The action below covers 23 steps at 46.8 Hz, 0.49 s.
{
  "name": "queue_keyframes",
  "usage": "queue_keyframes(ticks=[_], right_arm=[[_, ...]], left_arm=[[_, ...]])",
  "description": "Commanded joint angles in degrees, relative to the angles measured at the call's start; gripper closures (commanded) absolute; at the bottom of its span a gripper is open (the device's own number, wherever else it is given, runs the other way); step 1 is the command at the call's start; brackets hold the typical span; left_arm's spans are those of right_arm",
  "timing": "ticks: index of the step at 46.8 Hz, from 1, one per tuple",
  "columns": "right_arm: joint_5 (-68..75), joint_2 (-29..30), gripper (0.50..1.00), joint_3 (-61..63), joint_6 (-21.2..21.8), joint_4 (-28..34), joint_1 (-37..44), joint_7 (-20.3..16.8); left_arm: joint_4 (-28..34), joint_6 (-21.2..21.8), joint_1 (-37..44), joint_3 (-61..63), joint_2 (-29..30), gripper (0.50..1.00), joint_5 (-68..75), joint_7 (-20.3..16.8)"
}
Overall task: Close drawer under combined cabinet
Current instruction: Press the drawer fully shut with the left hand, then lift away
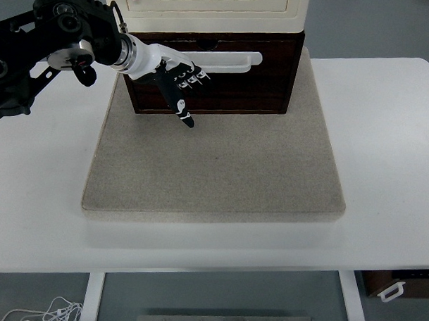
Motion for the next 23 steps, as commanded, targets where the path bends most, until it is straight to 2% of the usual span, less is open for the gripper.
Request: queue_keyframes(ticks=[1,14,23], right_arm=[[0.0,0.0,0.548,0.0,0.0,0.0,0.0,0.0],[0.0,0.0,0.548,0.0,0.0,0.0,0.0,0.0],[0.0,0.0,0.548,0.0,0.0,0.0,0.0,0.0]], left_arm=[[-0.8,-1.9,0.2,-1.7,-0.1,0.504,-0.4,-1.9],[-2.3,-1.9,2.0,-12.3,-3.2,0.504,-1.3,-11.5],[1.1,-1.9,2.1,-20.9,-7.8,0.504,-1.9,-14.7]])
